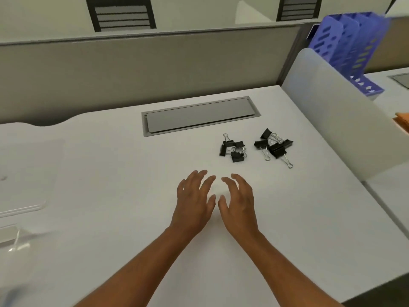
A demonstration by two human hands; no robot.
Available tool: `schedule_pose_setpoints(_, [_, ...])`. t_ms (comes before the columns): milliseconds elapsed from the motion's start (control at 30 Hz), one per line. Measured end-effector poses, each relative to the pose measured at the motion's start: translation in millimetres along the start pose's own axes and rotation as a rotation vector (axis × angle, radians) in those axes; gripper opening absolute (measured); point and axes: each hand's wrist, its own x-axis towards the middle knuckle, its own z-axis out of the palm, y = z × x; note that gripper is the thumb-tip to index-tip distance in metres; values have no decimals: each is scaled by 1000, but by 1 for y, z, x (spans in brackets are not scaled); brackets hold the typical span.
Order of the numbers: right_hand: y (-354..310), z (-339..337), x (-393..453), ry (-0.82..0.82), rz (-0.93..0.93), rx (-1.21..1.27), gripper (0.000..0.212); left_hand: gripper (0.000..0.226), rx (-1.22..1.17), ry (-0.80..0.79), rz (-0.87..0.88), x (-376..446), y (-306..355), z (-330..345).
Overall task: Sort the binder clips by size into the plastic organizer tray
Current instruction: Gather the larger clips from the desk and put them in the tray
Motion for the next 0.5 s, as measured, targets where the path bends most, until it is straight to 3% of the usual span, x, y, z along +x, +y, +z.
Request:
schedule_pose_setpoints(233, [55, 2, 73, 30, 15, -103, 50, 64, 9, -184, -18, 72, 13, 29])
schedule_pose_setpoints(400, [68, 17, 119, 62, -20, -224, 58, 68, 87, -202, 1, 130, -5, 49])
schedule_pose_setpoints(500, [74, 27, 124, 82, -54, -295, 46, 60, 158, -259, 13, 141, -18, 60])
